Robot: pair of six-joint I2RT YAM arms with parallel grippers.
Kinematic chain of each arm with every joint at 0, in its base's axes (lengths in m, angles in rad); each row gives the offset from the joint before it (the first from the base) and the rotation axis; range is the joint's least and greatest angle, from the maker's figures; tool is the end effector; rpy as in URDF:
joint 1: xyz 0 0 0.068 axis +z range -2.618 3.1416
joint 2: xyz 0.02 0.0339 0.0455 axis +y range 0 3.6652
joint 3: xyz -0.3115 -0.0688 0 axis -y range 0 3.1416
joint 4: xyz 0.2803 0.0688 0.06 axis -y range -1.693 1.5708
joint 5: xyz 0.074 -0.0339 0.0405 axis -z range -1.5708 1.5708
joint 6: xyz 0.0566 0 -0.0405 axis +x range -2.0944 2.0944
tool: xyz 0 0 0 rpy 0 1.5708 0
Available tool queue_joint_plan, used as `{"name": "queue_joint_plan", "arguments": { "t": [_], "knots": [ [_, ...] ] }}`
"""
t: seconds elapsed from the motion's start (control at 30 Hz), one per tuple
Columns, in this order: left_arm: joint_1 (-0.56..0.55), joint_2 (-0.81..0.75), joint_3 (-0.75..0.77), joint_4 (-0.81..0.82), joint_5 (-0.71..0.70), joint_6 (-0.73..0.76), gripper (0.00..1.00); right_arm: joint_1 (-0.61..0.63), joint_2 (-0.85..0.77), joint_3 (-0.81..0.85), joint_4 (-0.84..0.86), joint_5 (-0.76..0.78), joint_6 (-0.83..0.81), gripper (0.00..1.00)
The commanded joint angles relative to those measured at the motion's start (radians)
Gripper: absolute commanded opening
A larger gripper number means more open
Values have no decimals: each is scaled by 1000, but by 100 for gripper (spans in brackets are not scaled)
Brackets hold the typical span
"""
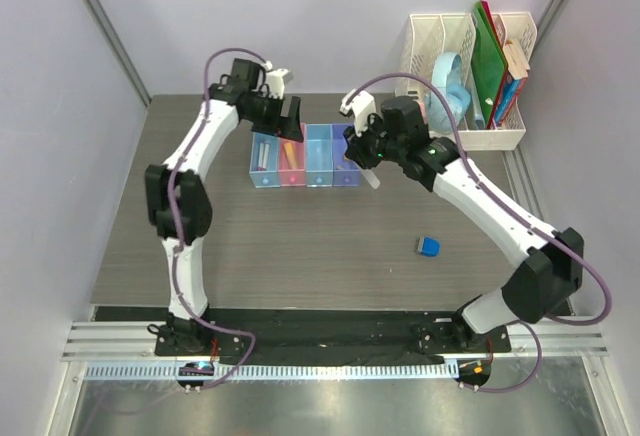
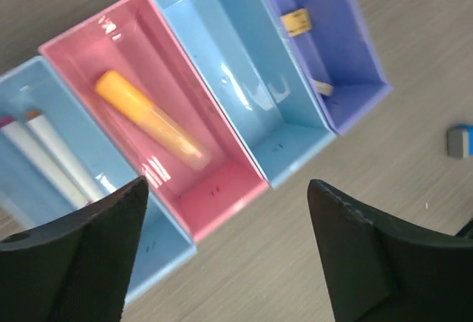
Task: Sort the stationery into containers
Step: Place the stationery in the storage box.
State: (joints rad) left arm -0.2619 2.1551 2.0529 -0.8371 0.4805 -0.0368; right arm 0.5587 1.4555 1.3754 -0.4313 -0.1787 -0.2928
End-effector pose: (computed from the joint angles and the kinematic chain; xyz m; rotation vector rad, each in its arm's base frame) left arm 0.5246 -0.1677 0.3042 0.4786 2.4568 -0.7257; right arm 0.3181 0.2107 0.3968 -0.9626 1.8573 0.3476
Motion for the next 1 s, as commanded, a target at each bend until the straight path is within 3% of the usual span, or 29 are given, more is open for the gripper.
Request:
{"name": "queue_joint_plan", "arguments": {
  "t": [0.0,0.3,0.5,0.7,0.8,0.97],
  "knots": [
    [23,-305,-141,-7,43,127,100,-3,69,79,202,-53,102,1],
    [26,-742,-590,-48,-58,351,100,-14,379,327,275,-198,341,1],
    [26,-967,-819,-89,-126,388,100,-48,543,519,288,-343,464,1],
    [30,-1156,-953,-140,-181,434,100,-66,628,568,370,-445,520,1],
    [76,-1198,-979,-224,-123,506,100,-71,658,562,427,-490,544,1],
    [119,-1330,-1086,-224,-68,508,100,-83,736,556,603,-548,670,1]
  ]
}}
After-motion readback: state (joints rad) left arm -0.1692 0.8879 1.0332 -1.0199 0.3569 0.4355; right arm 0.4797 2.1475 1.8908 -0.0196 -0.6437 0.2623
